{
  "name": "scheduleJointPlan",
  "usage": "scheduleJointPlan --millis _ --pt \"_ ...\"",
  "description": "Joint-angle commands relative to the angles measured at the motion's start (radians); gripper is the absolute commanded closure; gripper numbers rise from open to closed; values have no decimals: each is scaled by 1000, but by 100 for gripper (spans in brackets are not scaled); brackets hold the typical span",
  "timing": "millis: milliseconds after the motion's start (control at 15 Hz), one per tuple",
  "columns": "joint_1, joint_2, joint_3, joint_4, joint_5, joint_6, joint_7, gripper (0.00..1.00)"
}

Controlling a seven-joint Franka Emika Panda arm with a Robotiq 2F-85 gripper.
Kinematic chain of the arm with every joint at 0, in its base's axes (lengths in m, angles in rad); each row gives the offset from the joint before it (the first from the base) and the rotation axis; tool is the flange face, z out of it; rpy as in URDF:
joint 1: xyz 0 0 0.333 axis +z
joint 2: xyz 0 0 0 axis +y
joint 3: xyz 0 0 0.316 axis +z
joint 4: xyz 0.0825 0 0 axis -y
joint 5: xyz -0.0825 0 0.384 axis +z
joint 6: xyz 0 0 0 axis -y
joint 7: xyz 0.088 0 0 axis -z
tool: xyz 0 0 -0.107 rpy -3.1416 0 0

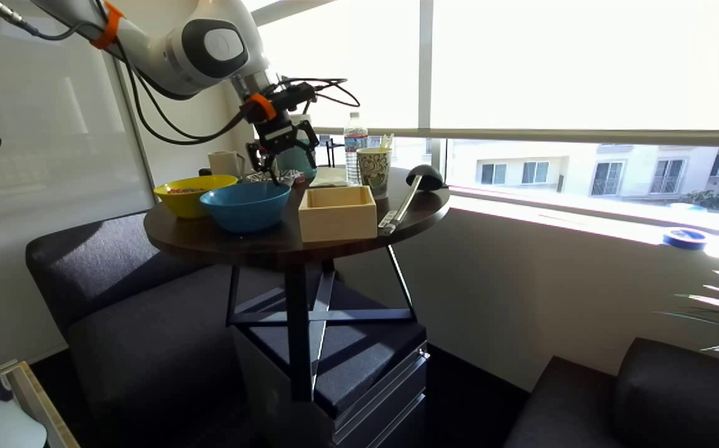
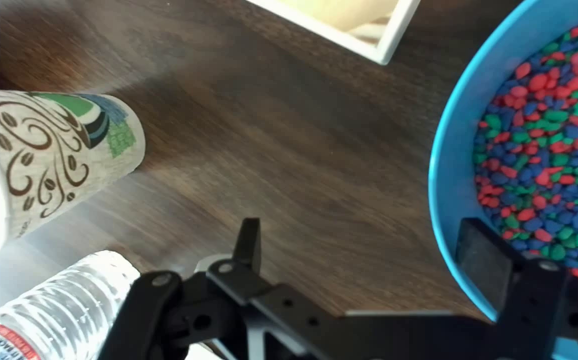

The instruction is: Switch the positions of the blue bowl and the yellow bowl by sliding the blue bowl to the right and sliding the yellow bowl to the right on the table

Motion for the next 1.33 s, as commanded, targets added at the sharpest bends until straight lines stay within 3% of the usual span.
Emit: scheduleJointPlan --millis 0,400,733,1267 --pt "-23 44 20 52 35 41 28 0" --pt "-27 81 27 81 89 68 55 0" --pt "-35 35 35 51 20 57 111 0" --pt "-27 7 44 34 58 18 45 0"
